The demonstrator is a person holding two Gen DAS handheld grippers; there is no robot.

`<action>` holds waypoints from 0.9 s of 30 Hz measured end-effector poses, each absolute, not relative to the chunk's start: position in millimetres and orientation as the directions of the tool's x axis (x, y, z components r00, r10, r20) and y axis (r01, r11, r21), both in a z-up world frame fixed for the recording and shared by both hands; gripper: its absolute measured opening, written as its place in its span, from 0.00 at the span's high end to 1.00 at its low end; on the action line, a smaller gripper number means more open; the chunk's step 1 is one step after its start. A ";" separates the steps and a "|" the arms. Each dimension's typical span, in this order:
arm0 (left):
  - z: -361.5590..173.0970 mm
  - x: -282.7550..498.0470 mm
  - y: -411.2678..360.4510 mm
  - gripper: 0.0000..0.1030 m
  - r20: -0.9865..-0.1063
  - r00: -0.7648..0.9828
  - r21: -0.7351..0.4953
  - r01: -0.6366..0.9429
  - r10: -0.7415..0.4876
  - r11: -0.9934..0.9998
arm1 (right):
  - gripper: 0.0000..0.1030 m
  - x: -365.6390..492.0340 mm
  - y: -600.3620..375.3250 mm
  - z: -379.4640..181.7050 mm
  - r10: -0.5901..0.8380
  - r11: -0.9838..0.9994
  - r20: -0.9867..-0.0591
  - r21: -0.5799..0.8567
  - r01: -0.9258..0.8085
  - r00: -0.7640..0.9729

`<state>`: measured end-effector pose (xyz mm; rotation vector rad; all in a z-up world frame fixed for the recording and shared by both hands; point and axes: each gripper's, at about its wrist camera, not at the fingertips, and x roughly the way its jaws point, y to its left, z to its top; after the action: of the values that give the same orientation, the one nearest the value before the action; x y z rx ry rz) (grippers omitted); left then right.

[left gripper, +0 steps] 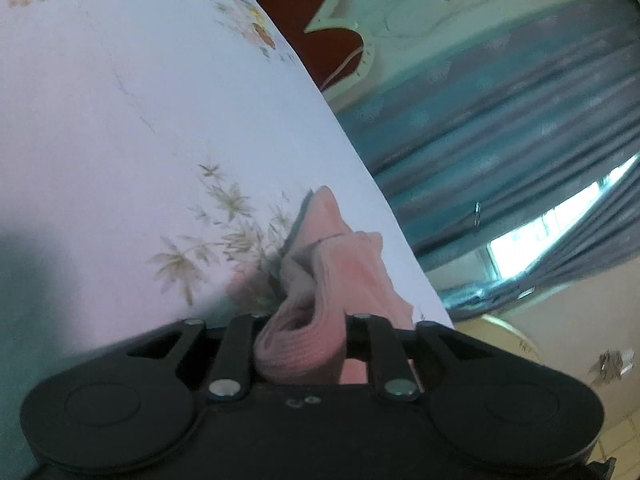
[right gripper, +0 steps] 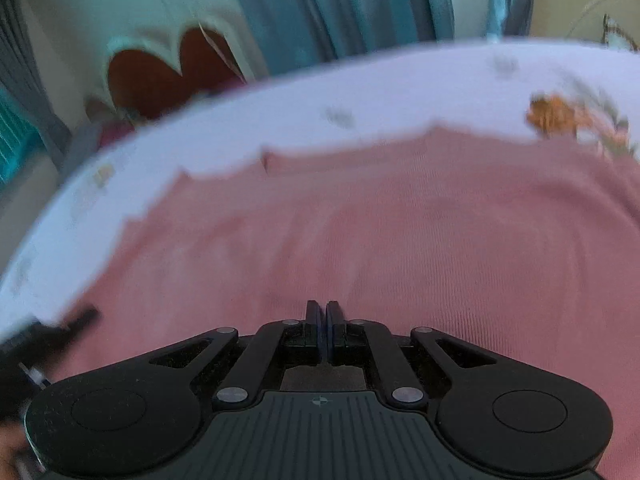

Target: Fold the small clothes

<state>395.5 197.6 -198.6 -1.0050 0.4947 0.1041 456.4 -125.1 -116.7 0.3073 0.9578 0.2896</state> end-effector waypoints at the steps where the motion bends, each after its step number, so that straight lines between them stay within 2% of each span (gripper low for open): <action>1: -195.1 398.9 196.4 0.89 -0.444 0.884 -0.778 -0.297 -0.150 0.554 | 0.96 455.4 -126.5 -118.4 0.379 0.915 -0.741 0.389 -0.107 0.555; 6: -144.0 410.2 163.8 0.90 -0.378 0.899 -0.701 -0.123 -0.219 0.702 | 0.96 455.9 -137.6 -115.6 0.412 0.892 -0.716 0.443 -0.089 0.564; 10: -95.3 433.6 97.4 0.90 -0.380 0.866 -0.574 0.055 -0.326 0.817 | 0.96 443.0 -173.8 -104.6 0.418 0.856 -0.656 0.516 -0.031 0.629; 15: -64.7 457.9 -20.5 0.90 -0.435 0.768 -0.478 0.245 -0.470 0.843 | 0.96 422.2 -260.6 -89.2 0.373 0.808 -0.582 0.587 0.055 0.723; 19: -74.1 470.5 -125.2 0.90 -0.516 0.668 -0.433 0.337 -0.537 0.836 | 0.96 411.8 -340.5 -81.6 0.358 0.753 -0.552 0.647 0.116 0.753; 20: -84.3 474.7 -154.7 0.81 -0.546 0.620 -0.439 0.360 -0.563 0.823 | 0.96 409.1 -358.6 -81.4 0.360 0.742 -0.544 0.660 0.121 0.758; 21: -95.8 477.6 -178.3 0.59 -0.575 0.563 -0.446 0.393 -0.594 0.804 | 0.95 406.5 -375.6 -82.3 0.367 0.727 -0.533 0.676 0.123 0.762; 22: -108.3 480.4 -201.0 0.53 -0.627 0.489 -0.440 0.420 -0.606 0.794 | 0.89 405.1 -391.6 -84.6 0.387 0.709 -0.520 0.696 0.115 0.761; 23: -116.1 477.4 -213.1 0.58 -0.671 0.450 -0.425 0.417 -0.589 0.804 | 0.70 405.7 -405.9 -87.6 0.402 0.698 -0.529 0.705 0.123 0.747; 24: -116.2 470.4 -214.4 0.58 -0.669 0.457 -0.420 0.418 -0.586 0.805 | 0.22 406.6 -415.7 -89.3 0.396 0.704 -0.554 0.695 0.146 0.732; 25: -112.2 462.2 -205.8 0.58 -0.640 0.483 -0.427 0.422 -0.597 0.799 | 0.15 403.5 -425.1 -88.1 0.383 0.715 -0.550 0.685 0.139 0.742; 26: -106.3 458.8 -193.3 0.59 -0.622 0.518 -0.425 0.406 -0.587 0.809 | 0.16 397.7 -431.6 -85.1 0.405 0.712 -0.510 0.696 0.088 0.759; 27: -100.5 454.1 -174.8 0.60 -0.610 0.568 -0.411 0.369 -0.553 0.833 | 0.24 396.6 -435.2 -83.8 0.437 0.705 -0.499 0.707 0.060 0.748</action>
<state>454.1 -174.8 -100.5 -0.2496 0.7995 -0.5478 396.6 -435.2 -83.8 0.7729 0.7083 0.2304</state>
